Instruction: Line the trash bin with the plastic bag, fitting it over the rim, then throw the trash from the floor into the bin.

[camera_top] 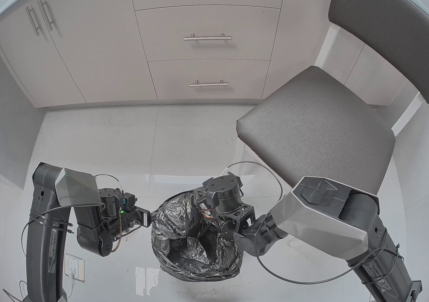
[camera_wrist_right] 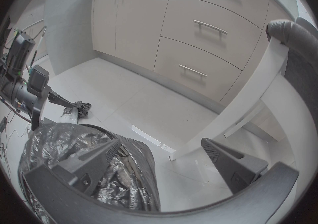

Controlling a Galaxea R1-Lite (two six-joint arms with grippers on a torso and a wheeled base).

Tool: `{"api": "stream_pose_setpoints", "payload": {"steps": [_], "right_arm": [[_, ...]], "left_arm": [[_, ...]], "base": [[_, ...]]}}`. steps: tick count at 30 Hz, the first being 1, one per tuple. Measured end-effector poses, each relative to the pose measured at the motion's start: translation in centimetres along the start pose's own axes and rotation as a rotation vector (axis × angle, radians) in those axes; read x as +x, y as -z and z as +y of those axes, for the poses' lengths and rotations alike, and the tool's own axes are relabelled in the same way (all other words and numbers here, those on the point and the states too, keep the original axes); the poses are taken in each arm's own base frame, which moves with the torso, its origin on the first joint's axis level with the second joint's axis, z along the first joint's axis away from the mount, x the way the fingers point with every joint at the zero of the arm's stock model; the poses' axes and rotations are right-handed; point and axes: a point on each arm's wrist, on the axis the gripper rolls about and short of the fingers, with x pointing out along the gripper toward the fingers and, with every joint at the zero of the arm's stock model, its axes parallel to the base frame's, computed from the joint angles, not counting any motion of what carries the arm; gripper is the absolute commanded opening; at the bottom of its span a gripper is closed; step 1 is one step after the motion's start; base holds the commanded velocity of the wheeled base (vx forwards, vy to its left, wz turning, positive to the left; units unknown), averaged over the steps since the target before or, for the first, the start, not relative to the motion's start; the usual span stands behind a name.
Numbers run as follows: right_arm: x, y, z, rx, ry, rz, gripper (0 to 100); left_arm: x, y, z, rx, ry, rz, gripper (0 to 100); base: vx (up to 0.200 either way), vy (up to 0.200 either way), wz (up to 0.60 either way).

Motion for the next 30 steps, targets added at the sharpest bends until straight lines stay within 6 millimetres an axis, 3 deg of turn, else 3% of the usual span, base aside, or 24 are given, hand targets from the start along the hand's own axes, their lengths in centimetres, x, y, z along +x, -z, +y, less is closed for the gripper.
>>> {"api": "stream_pose_setpoints", "payload": {"steps": [12, 30], "right_arm": [[1.7, 2.3, -1.4, 0.013, 0.040, 0.046, 100], [2.5, 2.4, -2.5, 0.032, 0.067, 0.049, 100]], "left_arm": [[0.0, 0.1, 0.0, 0.000, 0.000, 0.002, 100], [-0.6, 0.0, -0.1, -0.001, 0.001, 0.008, 100]], "base": [[0.000, 0.000, 0.00], [0.000, 0.000, 0.00]]}}
